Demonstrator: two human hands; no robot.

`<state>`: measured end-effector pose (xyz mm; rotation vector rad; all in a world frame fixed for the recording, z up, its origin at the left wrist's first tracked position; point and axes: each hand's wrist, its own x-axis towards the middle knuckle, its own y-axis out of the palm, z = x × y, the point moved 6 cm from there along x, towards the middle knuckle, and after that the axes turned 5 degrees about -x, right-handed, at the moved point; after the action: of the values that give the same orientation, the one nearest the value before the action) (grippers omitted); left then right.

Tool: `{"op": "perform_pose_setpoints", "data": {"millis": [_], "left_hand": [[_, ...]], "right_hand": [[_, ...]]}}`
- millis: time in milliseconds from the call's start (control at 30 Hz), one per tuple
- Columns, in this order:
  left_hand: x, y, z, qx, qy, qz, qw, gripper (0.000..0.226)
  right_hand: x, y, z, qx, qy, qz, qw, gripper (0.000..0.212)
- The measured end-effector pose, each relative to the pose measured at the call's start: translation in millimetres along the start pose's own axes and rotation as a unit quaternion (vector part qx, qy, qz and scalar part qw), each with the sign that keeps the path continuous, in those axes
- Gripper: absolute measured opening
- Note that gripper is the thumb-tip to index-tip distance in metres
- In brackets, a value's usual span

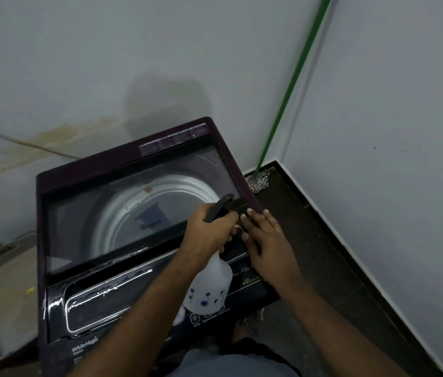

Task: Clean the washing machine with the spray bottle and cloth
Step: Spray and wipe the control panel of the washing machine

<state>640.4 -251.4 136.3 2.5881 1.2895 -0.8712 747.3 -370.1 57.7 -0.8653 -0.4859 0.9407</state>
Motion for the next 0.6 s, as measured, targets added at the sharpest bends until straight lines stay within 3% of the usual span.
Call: {"op": "perform_pose_setpoints", "data": {"millis": [367, 467, 600], "left_hand": [[29, -8, -50, -0.030, -0.011, -0.003, 0.999, 0.016], [43, -13, -71, -0.049, 0.001, -0.033, 0.998, 0.033], [71, -23, -85, -0.064, 0.003, -0.055, 0.996, 0.030]], "right_hand": [[111, 20, 12, -0.078, -0.058, -0.035, 0.995, 0.041], [167, 48, 5, -0.157, -0.052, 0.031, 0.986, 0.052], [214, 61, 12, -0.198, -0.060, 0.058, 0.977, 0.060]]}}
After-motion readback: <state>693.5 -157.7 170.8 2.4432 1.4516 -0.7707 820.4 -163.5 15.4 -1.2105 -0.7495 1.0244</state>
